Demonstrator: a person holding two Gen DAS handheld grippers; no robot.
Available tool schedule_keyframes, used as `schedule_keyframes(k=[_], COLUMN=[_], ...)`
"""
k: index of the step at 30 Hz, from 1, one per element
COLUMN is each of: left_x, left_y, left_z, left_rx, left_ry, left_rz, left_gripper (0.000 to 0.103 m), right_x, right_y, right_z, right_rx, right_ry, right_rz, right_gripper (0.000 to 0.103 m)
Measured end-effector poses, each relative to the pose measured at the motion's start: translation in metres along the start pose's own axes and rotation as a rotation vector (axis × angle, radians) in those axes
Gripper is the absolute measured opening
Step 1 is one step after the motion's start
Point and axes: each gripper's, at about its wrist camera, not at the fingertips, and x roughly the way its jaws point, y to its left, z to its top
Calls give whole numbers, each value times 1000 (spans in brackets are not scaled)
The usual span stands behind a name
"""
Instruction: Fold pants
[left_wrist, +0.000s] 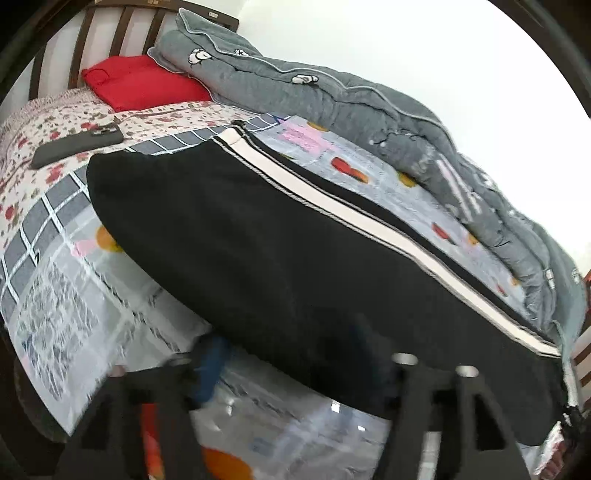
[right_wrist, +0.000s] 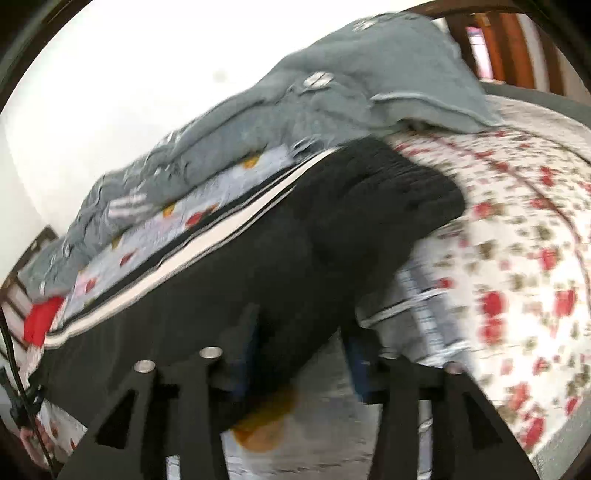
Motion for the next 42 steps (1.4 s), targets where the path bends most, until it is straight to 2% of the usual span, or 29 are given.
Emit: schedule_keyframes(k=[3, 6, 9, 11, 12, 13, 14, 15, 16, 17, 19, 20, 22, 23, 25, 26, 28, 30, 34, 38, 42], left_x=[2, -1, -3, -5, -5, -6, -6, -8, -11, -15, -23, -27, -34, -37, -42, -44, -46, -46, -34, -8, 19], left_y=[-7, -12, -17, -20, -21, -22, -22, -21, -21, -20, -19, -18, -18, -18, -21, -23, -28, -33, -43, -45, -40], left_z=[-5, -12, -16, -17, -16, -15, -13, -12, -9, -7, -4, -3, -1, 1, 4, 7, 15, 24, 47, 72, 99], left_rx=[-34, -70, -85, -73, -60, -52, -50, -49, -48, -42, -29, -17, 10, 31, 67, 90, 116, 128, 141, 147, 143], left_ry=[10, -1, -2, -1, -1, 0, 2, 3, -3, -16, -40, -52, -66, -75, -86, -91, -100, -109, -115, -69, -45], left_rz=[2, -3, -6, -6, 0, 7, 10, 10, 9, 8, 15, 17, 21, 19, 21, 23, 18, 10, 31, 45, 87], left_gripper=[67, 67, 67, 67, 67, 67, 67, 67, 67, 67, 67, 67, 67, 67, 67, 67, 67, 67, 67, 67, 67], right_x=[7, 30, 60, 66, 65, 61, 51, 41, 32, 27, 32, 43, 54, 51, 33, 19, -1, -13, -15, 13, 39], right_y=[-15, -31, -35, -29, -24, -18, -13, -16, -22, -27, -31, -35, -43, -47, -49, -45, -34, -18, 29, 76, 114], right_z=[13, 28, 42, 50, 54, 59, 66, 70, 72, 72, 70, 66, 57, 54, 50, 51, 57, 64, 82, 93, 88], right_rx=[86, 214, 278, 257, 227, 168, 92, 76, 97, 119, 91, 64, 46, 44, 24, -6, -71, -129, -232, -302, -386], right_ry=[6, 22, 79, 89, 87, 65, 10, -37, -85, -109, -97, -45, 58, 62, 22, -12, -66, -87, -93, -68, -27], right_rz=[19, 76, 49, 18, -7, -53, -40, -1, 30, 13, -82, -134, -153, -139, -168, -212, -282, -310, -278, -230, -180], right_gripper=[57, 60, 63, 62, 54, 23, 18, 17, 17, 17, 20, 26, 31, 32, 36, 39, 41, 44, 58, 59, 59])
